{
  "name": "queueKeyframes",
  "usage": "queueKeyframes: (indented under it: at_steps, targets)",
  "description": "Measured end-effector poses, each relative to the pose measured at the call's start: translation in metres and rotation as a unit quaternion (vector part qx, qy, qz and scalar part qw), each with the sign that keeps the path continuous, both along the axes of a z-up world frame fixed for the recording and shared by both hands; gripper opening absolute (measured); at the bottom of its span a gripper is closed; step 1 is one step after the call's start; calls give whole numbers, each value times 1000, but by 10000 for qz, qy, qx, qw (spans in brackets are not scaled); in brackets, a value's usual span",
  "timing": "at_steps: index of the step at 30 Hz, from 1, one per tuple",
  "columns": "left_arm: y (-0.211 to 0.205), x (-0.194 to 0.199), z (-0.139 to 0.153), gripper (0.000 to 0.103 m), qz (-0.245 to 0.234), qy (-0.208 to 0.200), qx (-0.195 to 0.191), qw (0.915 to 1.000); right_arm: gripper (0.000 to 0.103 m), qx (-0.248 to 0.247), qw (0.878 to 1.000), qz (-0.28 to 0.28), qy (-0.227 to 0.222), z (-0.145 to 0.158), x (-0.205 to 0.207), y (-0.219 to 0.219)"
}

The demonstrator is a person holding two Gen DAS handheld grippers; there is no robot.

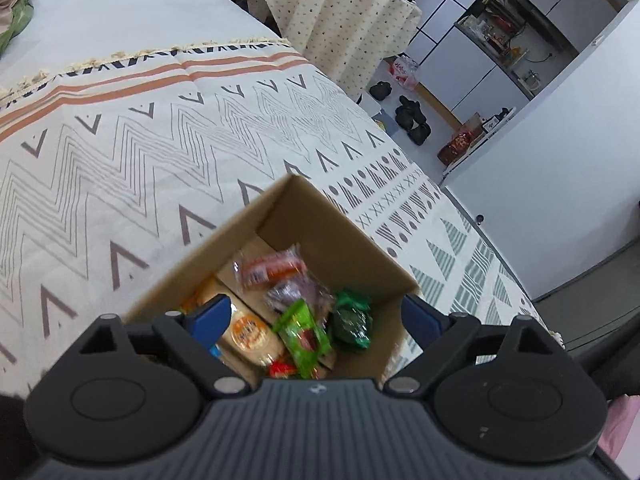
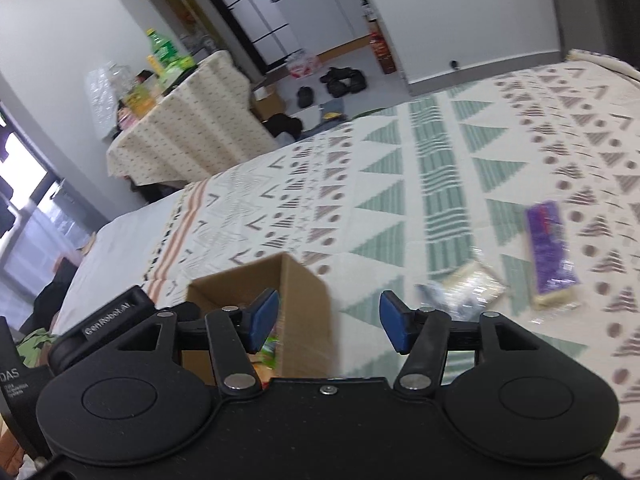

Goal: Organize snacks
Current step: 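Move both open grippers back toward the bread roll and purple stick snack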

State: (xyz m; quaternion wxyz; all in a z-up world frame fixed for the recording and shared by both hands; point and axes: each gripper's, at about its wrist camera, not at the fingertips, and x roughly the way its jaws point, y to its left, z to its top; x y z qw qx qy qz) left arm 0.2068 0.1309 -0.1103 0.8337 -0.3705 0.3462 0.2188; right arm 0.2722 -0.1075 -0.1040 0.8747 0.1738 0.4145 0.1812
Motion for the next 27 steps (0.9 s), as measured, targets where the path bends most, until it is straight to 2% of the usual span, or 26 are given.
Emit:
queueKeyframes:
  at_steps: [6,9,14,19,23,27]
  targets:
    - [-31,0,12,96,-350,-74,224,9991,71,-10,9997,-248,-61,0,-13,-44]
    - [-43,0,18,101,-479,-189,287,9983,80,-111,9992,-354,-112,3,-17,-63]
    - [-63,1,20,103,-786,-327,241,9961,100,-107,9986,-463,-214,7,-22,-95]
    - [-85,5,19,103,-1181,-298,265,9922,103,-290,9982,-449,-279,7,-26,-113]
    - [-104,6,18,103,-1457,-338,207,9885,103,-155,9982,-542,-181,3,-28,-132]
    - [-121,13,13,103,-1704,-186,200,9850,103,-138,9976,-668,-114,-8,-27,-145]
